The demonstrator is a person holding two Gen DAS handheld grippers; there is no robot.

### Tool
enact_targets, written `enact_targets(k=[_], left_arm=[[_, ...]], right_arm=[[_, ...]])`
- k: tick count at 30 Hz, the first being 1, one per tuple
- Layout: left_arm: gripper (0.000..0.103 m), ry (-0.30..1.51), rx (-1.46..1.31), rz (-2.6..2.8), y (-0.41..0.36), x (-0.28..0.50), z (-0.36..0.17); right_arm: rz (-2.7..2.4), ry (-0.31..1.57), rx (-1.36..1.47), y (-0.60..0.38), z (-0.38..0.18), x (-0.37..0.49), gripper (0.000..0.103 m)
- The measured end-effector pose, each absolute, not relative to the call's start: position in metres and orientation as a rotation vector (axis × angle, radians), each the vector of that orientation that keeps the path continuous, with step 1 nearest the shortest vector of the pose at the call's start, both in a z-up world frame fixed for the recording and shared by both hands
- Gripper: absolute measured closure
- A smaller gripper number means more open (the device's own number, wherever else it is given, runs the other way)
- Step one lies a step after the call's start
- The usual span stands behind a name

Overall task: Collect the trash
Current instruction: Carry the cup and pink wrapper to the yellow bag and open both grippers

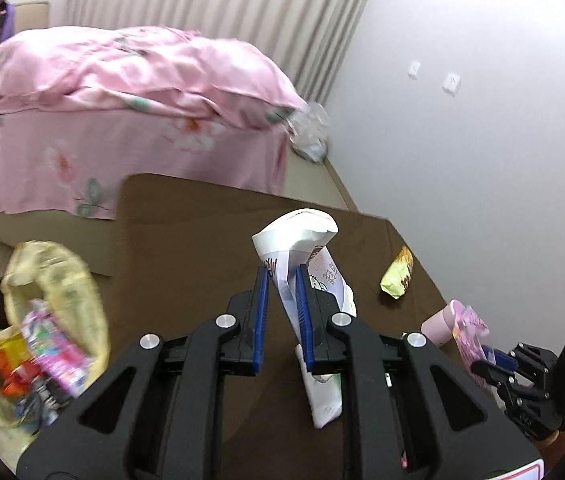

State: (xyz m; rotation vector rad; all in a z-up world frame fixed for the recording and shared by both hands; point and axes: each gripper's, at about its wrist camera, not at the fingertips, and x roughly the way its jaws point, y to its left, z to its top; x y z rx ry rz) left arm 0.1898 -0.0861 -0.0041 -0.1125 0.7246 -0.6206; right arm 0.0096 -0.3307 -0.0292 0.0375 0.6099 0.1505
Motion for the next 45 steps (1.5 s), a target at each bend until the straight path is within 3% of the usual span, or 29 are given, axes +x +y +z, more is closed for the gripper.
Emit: enact_targets(k=[8,15,22,27,33,45], left_arm=[[0.09,0.597,-0.22,-0.24,0.045,0.166,0.005],[0.09,0.711,-0.263,-0.055,0.113,0.161,-0.05],[0.089,0.836,-0.26,0.005,0.131,0.161,-0.11],[0.088,0.829,-0.291,-0.017,0.136,0.159,-0.116],[0.089,0.83,-0.338,-0.043,0.137,0.162,-0.115],[0.089,0.827,-0.401,-0.083,0.136,0.166,-0.114]], right_arm=[[0.296,0.575,-0.013,-0.276,0.007,0.055,0.088],[0.465,0.63,0.05,-0.216,0.02,0.121,0.088],[0.594,0.698,0.058,-0.123,0.011,0.189,0.088],[0.623,0.822,0.048,-0.063,-0.027,0.233,0.088],[0.566,0.966,0.106,-0.043,-0.07,0.261,0.088],[0.519,0.955,-0.062,-0.046,-0.094,0.247,0.088]])
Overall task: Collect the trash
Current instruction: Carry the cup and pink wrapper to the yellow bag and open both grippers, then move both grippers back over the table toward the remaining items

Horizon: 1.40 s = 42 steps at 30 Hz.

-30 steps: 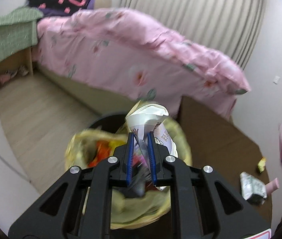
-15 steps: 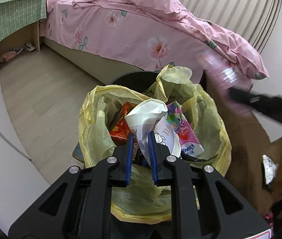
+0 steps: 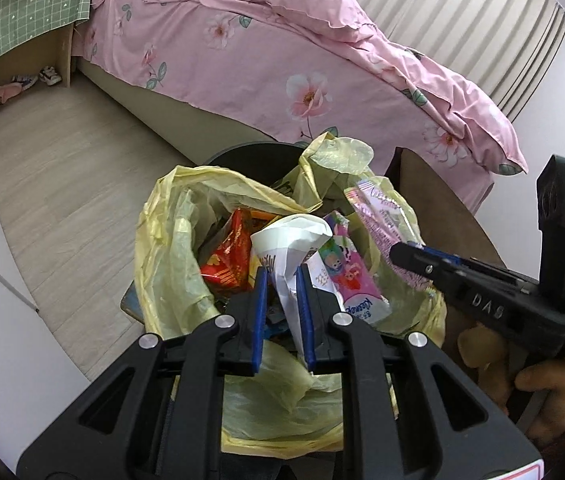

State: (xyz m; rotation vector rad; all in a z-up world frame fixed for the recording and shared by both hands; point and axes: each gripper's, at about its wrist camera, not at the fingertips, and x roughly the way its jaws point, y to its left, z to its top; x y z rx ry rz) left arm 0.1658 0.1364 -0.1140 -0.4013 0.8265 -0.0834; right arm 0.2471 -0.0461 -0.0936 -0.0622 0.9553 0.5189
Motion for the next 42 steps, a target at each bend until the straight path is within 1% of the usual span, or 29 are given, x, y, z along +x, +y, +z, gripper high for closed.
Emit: enact_targets(k=[7,9,10,11,12,13,14,17,23,27,32,36,39,40,42], left_arm=[[0.089,0.821,-0.416,-0.114,0.129,0.178,-0.111],[0.087,0.815,-0.425,-0.122,0.129,0.178,-0.11],[0.085,0.81,-0.431,-0.119,0.13,0.178,-0.109],[0.075,0.806,-0.435,-0.11,0.131,0.176,-0.108],[0.066,0.797,-0.433,-0.089,0.133,0.174,-0.106],[0.063,0.788,-0.428,-0.076,0.134,0.173,-0.105],[0.06,0.777,-0.422,-0.061,0.136,0.171,-0.103],[0.053,0.747,-0.407,-0.029,0.139,0.166,-0.096],[0.052,0.726,-0.341,-0.037,0.129,0.16,-0.078],[0.052,0.694,-0.301,-0.064,0.115,0.155,-0.063],[0.051,0.674,-0.274,-0.158,0.09,0.152,-0.052],[0.051,0.673,-0.229,-0.261,0.062,0.149,-0.048],[0.05,0.664,-0.181,-0.355,0.03,0.148,-0.046],[0.05,0.662,-0.163,-0.395,0.016,0.149,-0.045],[0.05,0.666,-0.134,-0.473,-0.01,0.152,-0.045]], right_arm=[[0.53,0.921,-0.073,-0.046,-0.088,0.249,0.086],[0.539,0.915,-0.073,-0.046,-0.086,0.249,0.08],[0.539,0.908,-0.074,-0.048,-0.084,0.247,0.076],[0.542,0.903,-0.072,-0.049,-0.084,0.247,0.07],[0.548,0.901,-0.065,-0.05,-0.084,0.247,0.068],[0.555,0.9,-0.058,-0.051,-0.083,0.246,0.062],[0.563,0.898,-0.051,-0.052,-0.083,0.245,0.059],[0.563,0.88,-0.066,-0.054,-0.077,0.239,0.059],[0.537,0.818,-0.133,-0.068,-0.059,0.215,0.059],[0.506,0.766,-0.146,-0.097,-0.039,0.192,0.059],[0.418,0.708,-0.126,-0.151,-0.021,0.159,0.059],[0.27,0.665,-0.082,-0.212,-0.015,0.126,0.059],[0.143,0.641,-0.022,-0.262,-0.015,0.099,0.055],[0.108,0.64,0.001,-0.278,-0.016,0.09,0.051],[0.043,0.648,0.031,-0.305,-0.022,0.071,0.051]])
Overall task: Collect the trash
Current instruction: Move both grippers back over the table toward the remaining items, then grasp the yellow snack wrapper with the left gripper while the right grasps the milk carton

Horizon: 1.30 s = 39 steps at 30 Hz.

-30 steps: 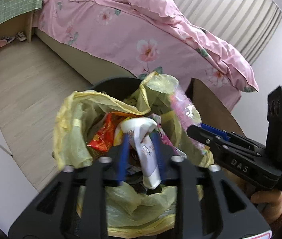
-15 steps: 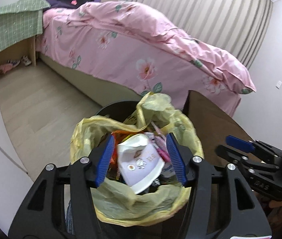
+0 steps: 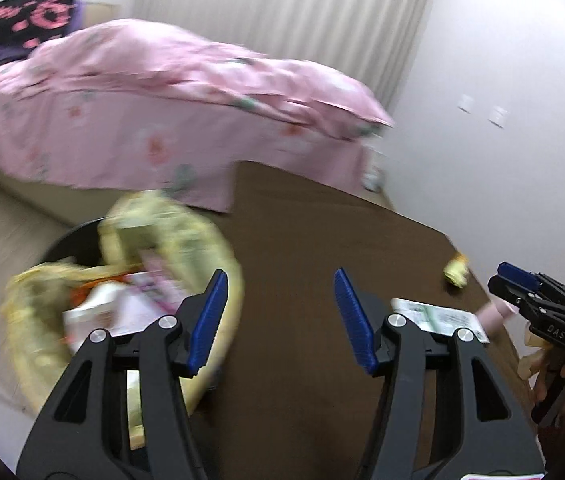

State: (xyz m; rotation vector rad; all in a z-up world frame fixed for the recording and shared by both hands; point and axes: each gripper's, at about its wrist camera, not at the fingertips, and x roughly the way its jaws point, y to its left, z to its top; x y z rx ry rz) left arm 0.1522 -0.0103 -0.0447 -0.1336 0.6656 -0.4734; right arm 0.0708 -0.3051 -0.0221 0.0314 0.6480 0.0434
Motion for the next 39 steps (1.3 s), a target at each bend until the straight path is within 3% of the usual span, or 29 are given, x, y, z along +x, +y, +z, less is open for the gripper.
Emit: enact_targets(k=[3,5,10,16,21,24,28,29,30,39], left_arm=[[0.045,0.677,-0.082,-0.631,-0.06,0.161,-0.042],[0.042,0.678,-0.022,-0.734,-0.099,0.166,-0.038],[0.041,0.646,0.208,-0.958,-0.208,0.17,-0.029],[0.041,0.626,0.461,-1.112,-0.316,0.175,-0.036],[0.041,0.748,0.685,-1.113,-0.39,0.19,-0.074],[0.042,0.827,0.704,-1.104,-0.41,0.201,-0.092],[0.056,0.953,0.737,-1.052,-0.429,0.209,-0.116],[0.074,0.939,0.754,-1.024,-0.431,0.209,-0.119],[0.085,0.956,0.748,-1.0,-0.43,0.211,-0.122],[0.085,0.912,0.339,-0.84,-0.301,0.205,-0.065]], right_arm=[[-0.034,0.662,0.055,-0.338,-0.035,0.047,0.051],[-0.079,0.656,0.096,-0.362,-0.043,0.03,0.043],[-0.119,0.655,0.171,-0.398,-0.058,0.004,0.035],[-0.104,0.702,0.213,-0.42,-0.081,-0.019,0.034],[-0.167,0.708,0.158,-0.424,-0.092,-0.034,0.034],[-0.19,0.7,0.17,-0.426,-0.097,-0.038,0.034],[-0.184,0.708,0.174,-0.426,-0.103,-0.034,0.034],[-0.181,0.708,0.165,-0.424,-0.104,-0.033,0.034],[-0.177,0.706,0.154,-0.421,-0.104,-0.033,0.034],[-0.098,0.692,0.1,-0.397,-0.099,-0.03,0.034]])
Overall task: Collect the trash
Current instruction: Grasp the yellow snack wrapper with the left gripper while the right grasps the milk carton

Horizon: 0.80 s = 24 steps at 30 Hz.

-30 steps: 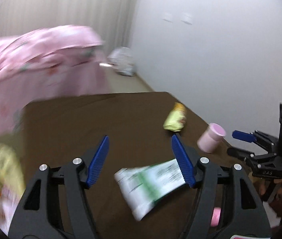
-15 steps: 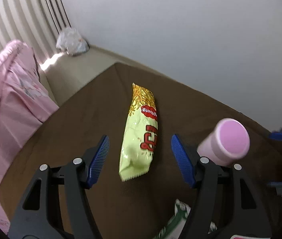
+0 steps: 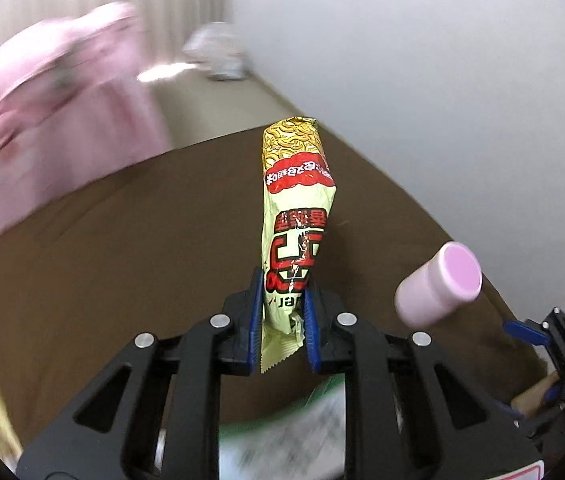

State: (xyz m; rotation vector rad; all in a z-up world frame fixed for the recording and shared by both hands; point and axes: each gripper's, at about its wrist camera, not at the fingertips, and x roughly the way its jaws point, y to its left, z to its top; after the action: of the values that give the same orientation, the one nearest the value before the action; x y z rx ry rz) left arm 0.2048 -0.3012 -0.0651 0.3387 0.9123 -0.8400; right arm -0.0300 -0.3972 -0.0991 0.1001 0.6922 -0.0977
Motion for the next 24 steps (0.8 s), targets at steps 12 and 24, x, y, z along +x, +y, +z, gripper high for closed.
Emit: enact_targets(k=[12,24], left_arm=[[0.085,0.931,0.178,-0.51,-0.12,0.145,-0.078],[0.076,1.006,0.037,-0.526,-0.074,0.122,-0.095]], right_arm=[[0.347,0.72,-0.199,-0.321,-0.073,0.054,0.034],[0.446,0.888,-0.389,-0.276,-0.077,0.134,0.034]])
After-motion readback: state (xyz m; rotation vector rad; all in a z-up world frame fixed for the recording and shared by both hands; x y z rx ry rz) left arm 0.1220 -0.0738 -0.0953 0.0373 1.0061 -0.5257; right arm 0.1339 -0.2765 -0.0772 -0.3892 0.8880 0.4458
